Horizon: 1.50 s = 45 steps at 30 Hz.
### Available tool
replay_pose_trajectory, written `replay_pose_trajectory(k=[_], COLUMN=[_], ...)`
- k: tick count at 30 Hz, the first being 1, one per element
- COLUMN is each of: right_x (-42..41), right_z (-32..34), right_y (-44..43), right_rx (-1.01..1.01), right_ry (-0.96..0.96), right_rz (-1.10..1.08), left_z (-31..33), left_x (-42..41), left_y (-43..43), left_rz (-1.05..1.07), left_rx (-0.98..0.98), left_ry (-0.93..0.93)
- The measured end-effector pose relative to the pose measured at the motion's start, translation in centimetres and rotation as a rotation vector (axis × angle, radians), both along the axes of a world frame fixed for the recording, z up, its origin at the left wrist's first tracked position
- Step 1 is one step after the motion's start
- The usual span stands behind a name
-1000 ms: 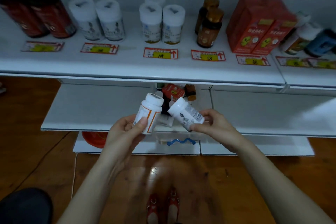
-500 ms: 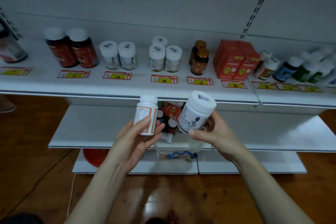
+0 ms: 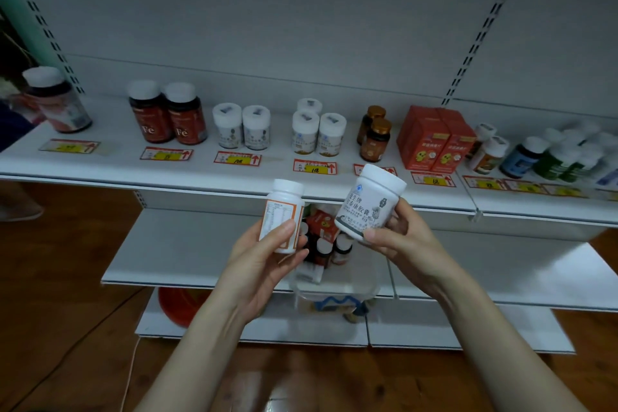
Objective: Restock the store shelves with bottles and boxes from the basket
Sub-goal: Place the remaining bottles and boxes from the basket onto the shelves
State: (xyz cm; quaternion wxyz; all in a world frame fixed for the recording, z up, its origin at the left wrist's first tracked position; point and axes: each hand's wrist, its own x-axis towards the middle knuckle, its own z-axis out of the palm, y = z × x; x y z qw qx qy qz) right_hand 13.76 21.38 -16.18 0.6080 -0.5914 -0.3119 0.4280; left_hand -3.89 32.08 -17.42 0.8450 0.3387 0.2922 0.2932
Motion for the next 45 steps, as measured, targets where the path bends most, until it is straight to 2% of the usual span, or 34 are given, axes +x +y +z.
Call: replay_pose_trajectory(k=[10,21,27,34,39,45], right_x=[0.2,-0.6,-3.6,-6.5,-7.7,-8.2], right_z=[0.5,1.7,1.1,1.3,2.6,4.6], right_y=[2.2,7.3,10.8,14.7,18.5,22.0], right_rx=[-0.024,-0.055,0.013,0.019,0.014,-0.055], right_ry=[-0.023,-0.130,-0.130,-0.122,0.005,-0.251], right_rz=[0.037,0.348,0.413,0.461,0.343,0.115], left_z=[-0.1,0.2,0.0,0.3,0.1,0.8], left_x=[0.4,-2.4,-3.5,-5.8,-8.0,-9.3], left_y=[0.6,1.8,2.7,6.2,10.6,16.1], left_rz=[0.083,0.311,0.407,0.453,0.379,0.237], left_rx=[0.038,0.003,0.068,0.057,0.045,0.070], left_ry=[0.016,0.066,0.129,0.086,0.061,0.101])
